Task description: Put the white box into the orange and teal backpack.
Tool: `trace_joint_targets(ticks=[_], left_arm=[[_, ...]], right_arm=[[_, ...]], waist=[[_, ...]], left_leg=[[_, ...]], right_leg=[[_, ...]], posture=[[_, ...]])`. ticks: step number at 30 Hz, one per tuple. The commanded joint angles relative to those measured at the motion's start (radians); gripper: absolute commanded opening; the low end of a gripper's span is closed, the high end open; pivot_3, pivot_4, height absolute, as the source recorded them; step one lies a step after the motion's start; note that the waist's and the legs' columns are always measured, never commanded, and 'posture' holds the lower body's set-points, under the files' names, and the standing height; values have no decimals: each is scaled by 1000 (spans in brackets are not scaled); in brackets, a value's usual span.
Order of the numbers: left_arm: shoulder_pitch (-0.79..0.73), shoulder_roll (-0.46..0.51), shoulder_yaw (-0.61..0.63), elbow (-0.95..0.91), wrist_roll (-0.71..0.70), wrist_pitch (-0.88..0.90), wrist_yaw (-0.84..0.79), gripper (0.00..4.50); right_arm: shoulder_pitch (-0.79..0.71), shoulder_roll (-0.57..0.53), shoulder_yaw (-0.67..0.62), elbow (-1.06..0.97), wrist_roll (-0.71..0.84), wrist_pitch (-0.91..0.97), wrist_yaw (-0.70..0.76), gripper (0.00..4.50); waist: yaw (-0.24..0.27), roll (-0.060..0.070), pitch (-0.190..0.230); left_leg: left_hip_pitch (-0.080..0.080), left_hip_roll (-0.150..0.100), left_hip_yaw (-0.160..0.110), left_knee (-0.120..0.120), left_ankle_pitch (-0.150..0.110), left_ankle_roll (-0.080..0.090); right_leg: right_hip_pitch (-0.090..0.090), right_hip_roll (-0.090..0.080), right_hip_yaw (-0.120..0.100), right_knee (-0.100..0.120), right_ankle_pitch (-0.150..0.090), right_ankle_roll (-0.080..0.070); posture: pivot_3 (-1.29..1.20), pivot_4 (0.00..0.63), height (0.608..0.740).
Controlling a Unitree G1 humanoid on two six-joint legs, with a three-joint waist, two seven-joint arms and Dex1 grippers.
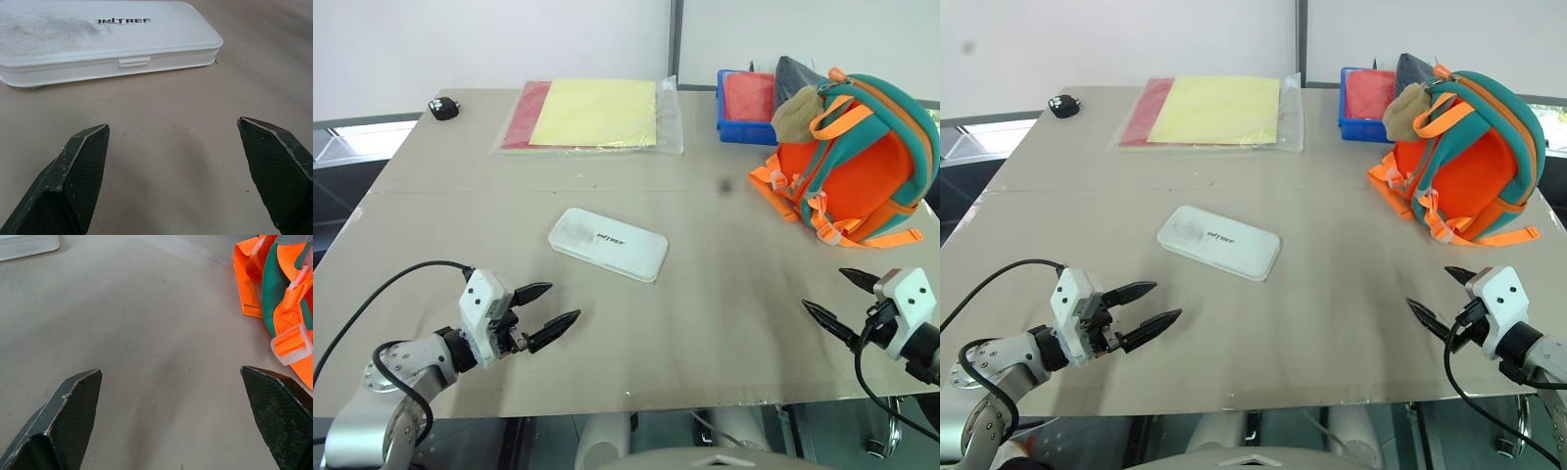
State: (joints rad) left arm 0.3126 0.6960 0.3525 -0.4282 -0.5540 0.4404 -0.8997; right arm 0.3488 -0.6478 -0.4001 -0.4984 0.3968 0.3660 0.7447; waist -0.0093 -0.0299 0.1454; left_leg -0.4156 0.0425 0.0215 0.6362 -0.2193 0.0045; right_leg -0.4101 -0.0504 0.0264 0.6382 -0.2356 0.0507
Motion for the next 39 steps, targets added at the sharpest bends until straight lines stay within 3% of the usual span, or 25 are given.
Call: trace_joint_targets(ticks=[1,7,8,11,15,17,22,26,30,34,39], left_arm=[[-50,-11,11,-29,-38,29,48,4277],[-259,-129,11,14,-64,129,292,4277],[-283,-143,13,29,-52,141,333,4500],[-373,-162,36,86,-49,196,441,3893],[-481,-142,19,178,19,203,528,1936],[-591,-93,-35,316,118,164,544,1075],[-807,15,-194,645,284,107,460,936],[-843,54,-282,728,322,76,310,936],[-786,93,-339,637,306,131,166,936],[-671,110,-288,434,235,215,115,936],[-494,117,-204,149,152,371,142,936]], right_arm=[[-58,13,50,-94,3,66,-75,4497],[-330,124,296,-179,27,329,-261,4497],[-355,135,316,-169,30,366,-277,3979],[-451,182,386,-130,36,459,-322,2928],[-561,216,486,-79,11,561,-363,840],[-651,262,560,-19,-9,622,-392,37],[-809,341,690,110,-47,686,-395,8],[-866,362,748,219,-67,660,-354,8],[-903,371,788,319,-106,579,-313,8],[-910,348,768,331,-126,520,-276,8],[-832,173,738,233,-134,454,-161,8]], waist=[[0,0,0],[-3,-2,-1],[-2,-2,-1],[3,-3,-1],[2,-4,0],[1,-4,0],[-4,-4,0],[-5,-5,0],[-7,-5,0],[-10,-5,0],[0,-5,1]], left_leg=[[0,0,0,0,0,0],[2,1,-4,2,0,0],[2,1,-4,2,0,0],[0,-1,-5,2,0,0],[-2,-2,-5,2,0,0],[-1,-2,-5,1,0,0],[1,-1,-8,1,1,0],[-1,-2,-5,1,0,0],[-5,-2,-6,0,0,0],[-6,-2,-5,0,0,0],[-5,-2,-6,1,0,0]], right_leg=[[0,0,0,0,0,0],[0,3,0,3,0,1],[1,3,0,4,1,1],[1,3,0,3,2,-3],[0,3,0,3,4,2],[0,3,0,3,4,2],[1,6,-1,5,4,1],[0,4,0,3,5,1],[-4,4,0,3,4,2],[-5,4,0,3,4,2],[-3,2,-1,3,4,2]], posture=[[0,150,740],[0,150,740],[0,150,740],[0,150,740],[0,150,740],[0,150,740],[0,150,740],[0,150,740],[0,150,740],[0,150,740],[0,150,740]])
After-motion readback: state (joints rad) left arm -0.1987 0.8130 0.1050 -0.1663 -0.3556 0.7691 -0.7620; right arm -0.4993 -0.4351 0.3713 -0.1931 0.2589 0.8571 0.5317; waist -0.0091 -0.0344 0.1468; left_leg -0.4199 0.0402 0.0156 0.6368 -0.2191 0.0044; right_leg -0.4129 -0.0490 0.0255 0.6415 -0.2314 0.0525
